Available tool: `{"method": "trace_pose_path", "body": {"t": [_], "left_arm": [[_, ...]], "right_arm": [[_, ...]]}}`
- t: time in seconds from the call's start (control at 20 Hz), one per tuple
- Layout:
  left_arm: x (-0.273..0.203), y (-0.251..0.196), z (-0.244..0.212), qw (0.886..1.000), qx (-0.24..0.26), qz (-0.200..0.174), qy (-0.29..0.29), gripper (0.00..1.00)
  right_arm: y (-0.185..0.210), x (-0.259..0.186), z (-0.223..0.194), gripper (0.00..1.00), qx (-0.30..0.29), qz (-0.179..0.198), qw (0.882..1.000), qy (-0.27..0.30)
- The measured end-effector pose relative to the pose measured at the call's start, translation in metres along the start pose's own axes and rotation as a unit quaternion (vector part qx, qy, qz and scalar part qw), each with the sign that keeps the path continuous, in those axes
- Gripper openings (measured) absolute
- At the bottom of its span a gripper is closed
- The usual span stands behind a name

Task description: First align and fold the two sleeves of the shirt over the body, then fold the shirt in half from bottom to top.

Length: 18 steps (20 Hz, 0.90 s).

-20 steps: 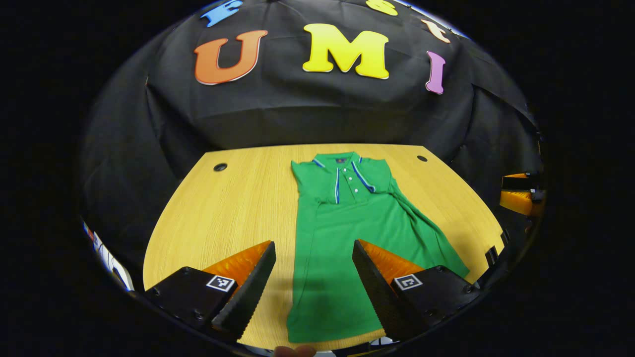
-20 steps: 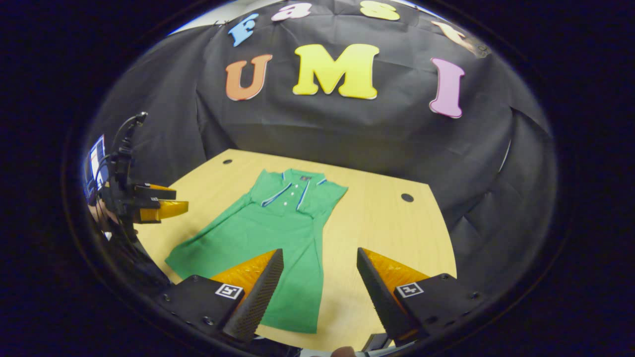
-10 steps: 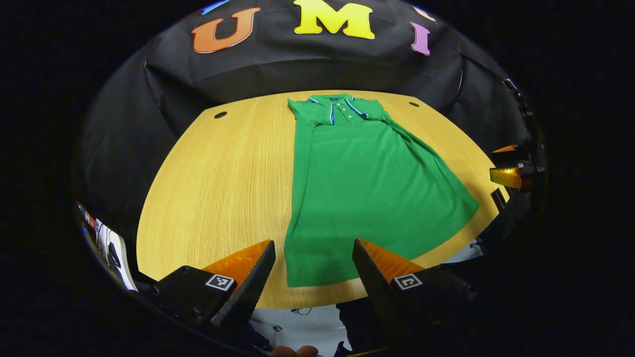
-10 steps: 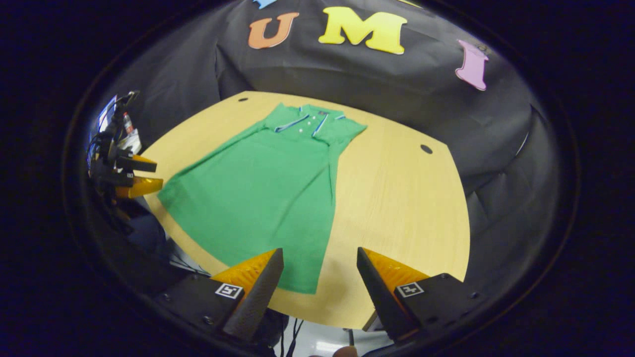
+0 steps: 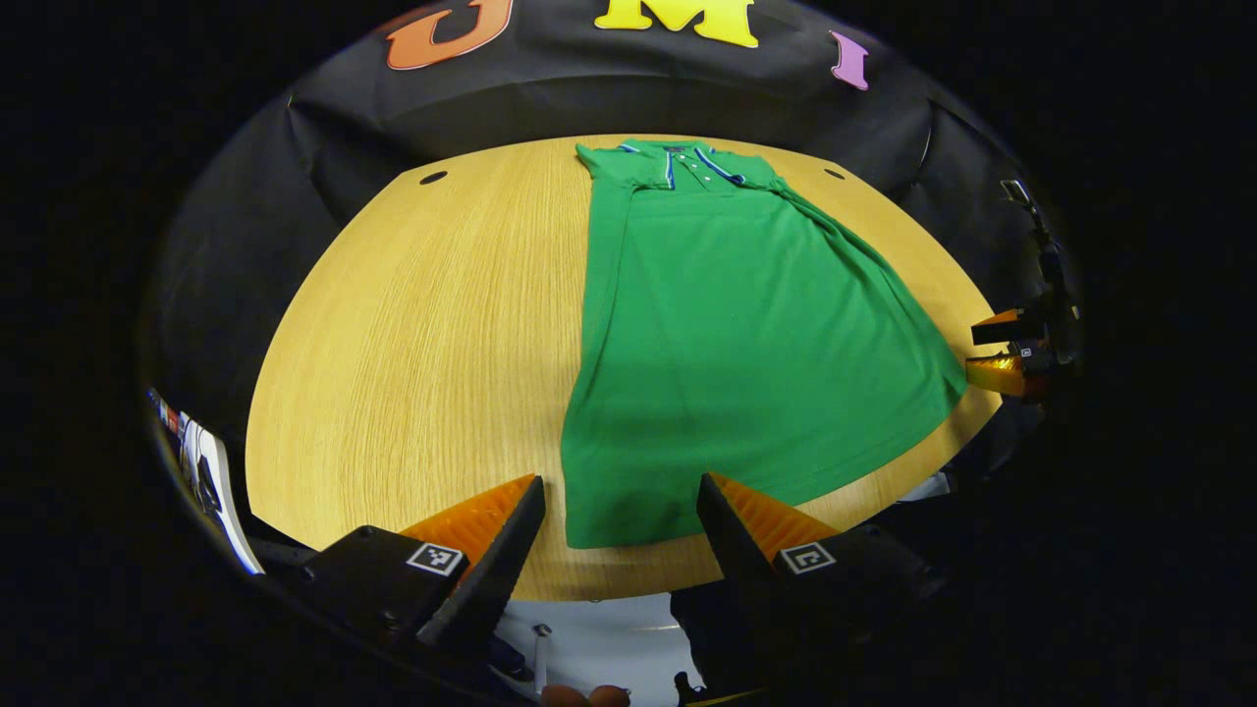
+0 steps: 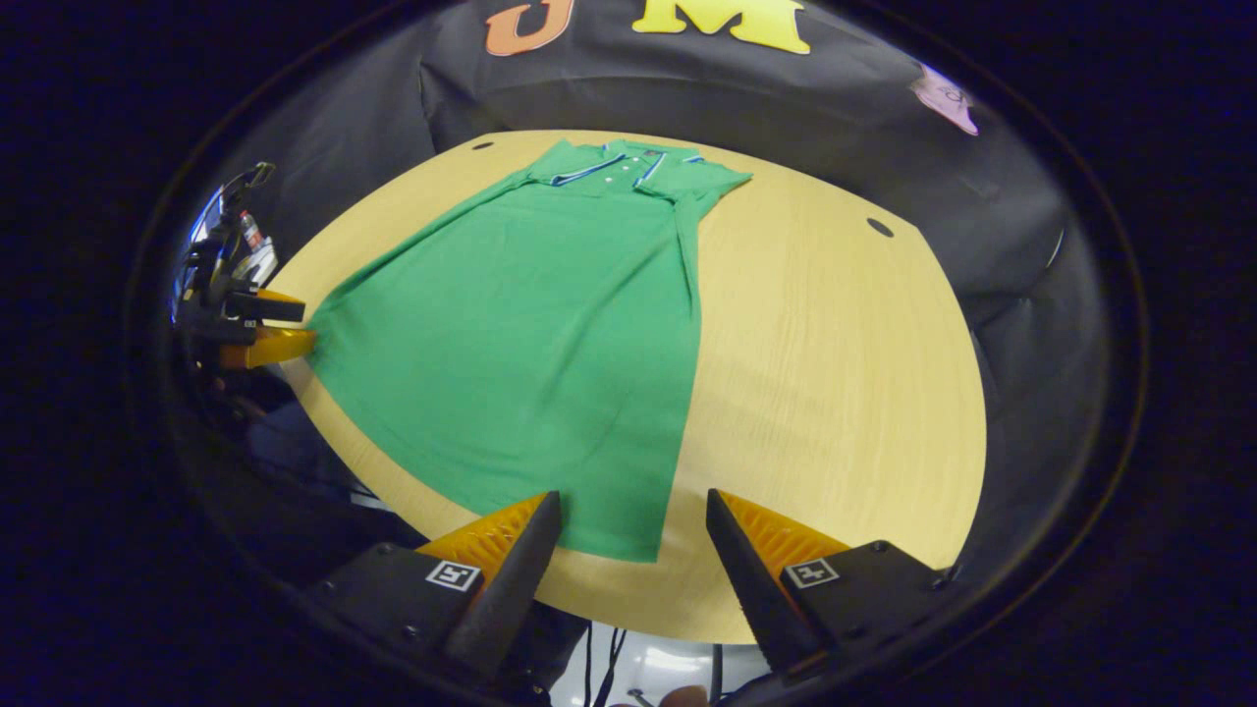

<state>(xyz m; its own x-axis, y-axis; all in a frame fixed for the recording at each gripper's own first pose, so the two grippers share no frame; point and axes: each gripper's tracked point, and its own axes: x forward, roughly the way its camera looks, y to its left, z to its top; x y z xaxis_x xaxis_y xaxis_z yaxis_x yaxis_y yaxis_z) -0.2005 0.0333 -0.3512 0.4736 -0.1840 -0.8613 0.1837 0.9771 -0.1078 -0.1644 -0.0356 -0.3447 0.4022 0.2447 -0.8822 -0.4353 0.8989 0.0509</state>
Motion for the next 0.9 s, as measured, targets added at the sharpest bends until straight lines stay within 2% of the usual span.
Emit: {"method": "trace_pose_path", "body": {"t": [0.05,0.2,0.3,0.4,0.45,0.65,0.7,0.8,0.9], "left_arm": [[0.001,0.0,-0.002,1.0,0.001,0.0,0.004,1.0],[0.006,-0.004,0.0,1.0,0.01,-0.001,0.009,1.0],[0.011,-0.006,-0.003,1.0,0.016,0.0,0.017,1.0],[0.011,-0.008,-0.003,1.0,0.01,-0.001,0.014,1.0],[0.012,-0.008,-0.003,1.0,0.005,-0.003,0.012,1.0],[0.012,-0.011,-0.003,1.0,0.009,-0.007,0.007,1.0],[0.014,-0.013,-0.001,1.0,0.011,-0.008,0.003,0.96],[0.016,-0.024,0.004,1.0,0.014,-0.024,-0.008,0.51],[0.019,-0.028,0.007,0.999,0.016,-0.03,-0.014,0.05]], "right_arm": [[0.002,0.004,0.001,0.96,-0.004,0.001,1.0,0.0],[0.007,0.015,-0.003,0.94,-0.019,0.005,1.0,0.007],[0.009,0.017,-0.007,0.99,-0.024,0.009,1.0,0.013],[0.009,0.018,-0.007,0.92,-0.016,0.012,1.0,0.012],[0.009,0.019,-0.008,0.99,-0.01,0.016,1.0,0.013],[0.01,0.02,-0.008,0.96,-0.007,0.026,1.0,0.005],[0.008,0.02,-0.008,0.77,-0.003,0.023,1.0,0.002],[0.013,0.02,-0.008,0.41,0.008,0.034,0.999,-0.003],[0.014,0.021,-0.005,0.04,0.024,0.041,0.999,0.021]]}}
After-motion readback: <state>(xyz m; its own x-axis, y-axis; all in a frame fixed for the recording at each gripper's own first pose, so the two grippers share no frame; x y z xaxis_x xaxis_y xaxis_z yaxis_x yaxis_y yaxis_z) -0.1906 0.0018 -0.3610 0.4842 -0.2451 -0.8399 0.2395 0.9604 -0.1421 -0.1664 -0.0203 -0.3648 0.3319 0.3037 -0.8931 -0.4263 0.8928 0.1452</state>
